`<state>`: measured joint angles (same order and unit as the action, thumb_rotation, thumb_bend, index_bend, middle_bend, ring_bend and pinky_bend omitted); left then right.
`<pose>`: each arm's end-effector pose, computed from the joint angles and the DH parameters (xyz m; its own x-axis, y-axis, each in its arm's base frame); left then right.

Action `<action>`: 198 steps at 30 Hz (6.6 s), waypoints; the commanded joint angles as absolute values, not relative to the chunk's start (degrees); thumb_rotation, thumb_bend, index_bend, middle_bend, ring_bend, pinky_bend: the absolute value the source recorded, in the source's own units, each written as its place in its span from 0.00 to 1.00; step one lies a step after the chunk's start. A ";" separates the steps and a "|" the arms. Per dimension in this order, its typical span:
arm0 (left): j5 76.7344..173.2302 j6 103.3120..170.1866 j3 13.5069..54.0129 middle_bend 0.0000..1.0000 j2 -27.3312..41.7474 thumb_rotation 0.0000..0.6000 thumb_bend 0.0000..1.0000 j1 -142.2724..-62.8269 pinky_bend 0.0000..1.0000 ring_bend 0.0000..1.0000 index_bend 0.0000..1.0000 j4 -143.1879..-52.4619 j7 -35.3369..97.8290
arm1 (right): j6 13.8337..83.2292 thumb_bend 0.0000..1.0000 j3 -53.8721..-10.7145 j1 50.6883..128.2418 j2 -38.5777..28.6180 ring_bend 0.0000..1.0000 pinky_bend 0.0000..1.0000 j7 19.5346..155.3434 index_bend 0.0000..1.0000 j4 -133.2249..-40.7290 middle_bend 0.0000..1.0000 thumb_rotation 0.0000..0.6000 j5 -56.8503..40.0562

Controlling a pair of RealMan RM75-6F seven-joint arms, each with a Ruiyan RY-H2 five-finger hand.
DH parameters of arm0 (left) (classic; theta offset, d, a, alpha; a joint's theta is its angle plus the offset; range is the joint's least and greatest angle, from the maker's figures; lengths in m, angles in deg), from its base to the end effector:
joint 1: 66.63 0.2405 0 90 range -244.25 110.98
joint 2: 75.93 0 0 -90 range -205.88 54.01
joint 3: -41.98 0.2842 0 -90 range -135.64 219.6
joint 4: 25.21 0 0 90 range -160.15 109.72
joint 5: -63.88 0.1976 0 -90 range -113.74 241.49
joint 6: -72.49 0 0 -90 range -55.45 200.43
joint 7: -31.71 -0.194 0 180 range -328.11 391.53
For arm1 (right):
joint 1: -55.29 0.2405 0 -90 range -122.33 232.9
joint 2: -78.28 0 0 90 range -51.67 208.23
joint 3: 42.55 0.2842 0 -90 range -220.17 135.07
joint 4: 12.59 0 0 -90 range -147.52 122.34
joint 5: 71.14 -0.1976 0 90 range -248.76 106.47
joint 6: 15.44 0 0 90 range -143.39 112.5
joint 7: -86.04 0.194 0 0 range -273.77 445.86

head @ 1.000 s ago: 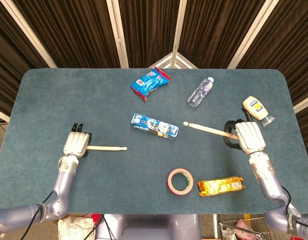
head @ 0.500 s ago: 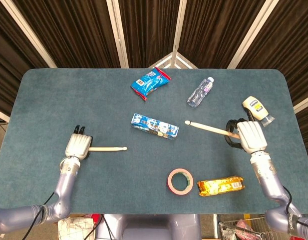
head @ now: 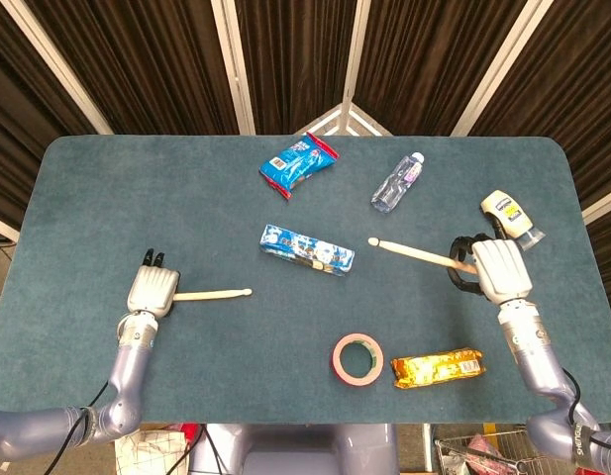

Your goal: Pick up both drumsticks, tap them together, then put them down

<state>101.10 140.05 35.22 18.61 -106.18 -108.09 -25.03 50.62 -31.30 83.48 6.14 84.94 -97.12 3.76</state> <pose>-0.2513 0.3857 -0.0325 0.7399 0.3393 0.5809 0.6394 -0.0860 -0.7641 -0.2576 -0.3884 0.1290 0.3638 -0.0433 0.9305 -0.9180 -0.1863 0.3502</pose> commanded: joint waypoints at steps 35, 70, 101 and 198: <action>103.99 143.58 37.41 0.54 22.54 1.00 0.45 -107.34 0.00 0.11 0.58 -104.90 -30.91 | 50.66 0.43 -31.34 83.02 6.47 0.46 0.04 85.65 0.67 -96.42 0.57 1.00 3.81; 106.57 142.94 37.51 0.49 23.78 1.00 0.45 -106.21 0.00 0.11 0.53 -102.12 -31.12 | 50.48 0.43 -31.12 83.09 7.25 0.46 0.04 84.90 0.67 -96.89 0.57 1.00 3.67; 107.97 144.58 37.10 0.49 24.27 1.00 0.45 -105.50 0.00 0.11 0.54 -102.44 -33.21 | 50.64 0.43 -31.19 82.82 7.17 0.46 0.04 83.85 0.67 -97.00 0.57 1.00 3.13; 136.71 153.68 32.74 0.64 27.81 1.00 0.47 -97.80 0.03 0.18 0.69 -89.99 2.40 | 51.36 0.43 -30.21 82.59 9.45 0.46 0.04 82.66 0.67 -98.83 0.57 1.00 2.31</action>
